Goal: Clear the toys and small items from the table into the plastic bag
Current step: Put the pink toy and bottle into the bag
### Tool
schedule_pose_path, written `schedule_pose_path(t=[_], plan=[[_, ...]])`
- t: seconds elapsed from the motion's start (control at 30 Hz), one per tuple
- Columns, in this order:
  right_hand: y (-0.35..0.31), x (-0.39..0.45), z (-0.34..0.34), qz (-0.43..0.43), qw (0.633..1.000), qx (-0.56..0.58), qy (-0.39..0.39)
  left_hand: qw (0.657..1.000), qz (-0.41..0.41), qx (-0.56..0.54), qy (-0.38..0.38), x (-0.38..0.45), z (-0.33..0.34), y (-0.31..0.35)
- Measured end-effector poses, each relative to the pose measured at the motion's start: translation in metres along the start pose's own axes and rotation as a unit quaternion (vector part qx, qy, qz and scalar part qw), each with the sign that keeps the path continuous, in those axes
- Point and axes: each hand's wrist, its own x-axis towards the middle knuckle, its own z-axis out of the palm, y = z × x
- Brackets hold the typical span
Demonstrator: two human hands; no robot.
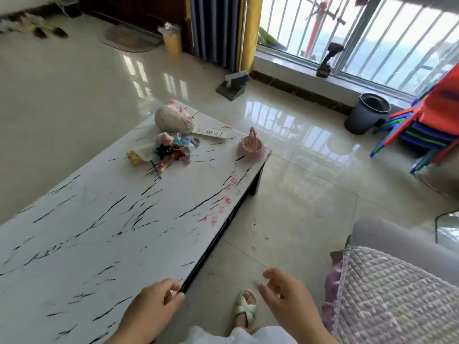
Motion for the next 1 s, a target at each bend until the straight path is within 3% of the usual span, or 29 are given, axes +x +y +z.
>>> schedule_pose_path(t=[0.27,0.67,1.0], plan=[[-0.023,0.118,-0.046,-0.053,0.996,-0.042,-0.05,0.994,-0.064,-0.072,0.053,0.074,-0.027,0.054],[-0.099,0.287,-0.031,-0.105,0.978,-0.096,-0.152,0.974,-0.18,-0.12,0.072,0.188,-0.083,0.048],[-0.166,0.423,-0.001,-0.136,0.967,-0.114,-0.183,0.968,-0.205,-0.131,0.063,0.307,-0.123,0.045]])
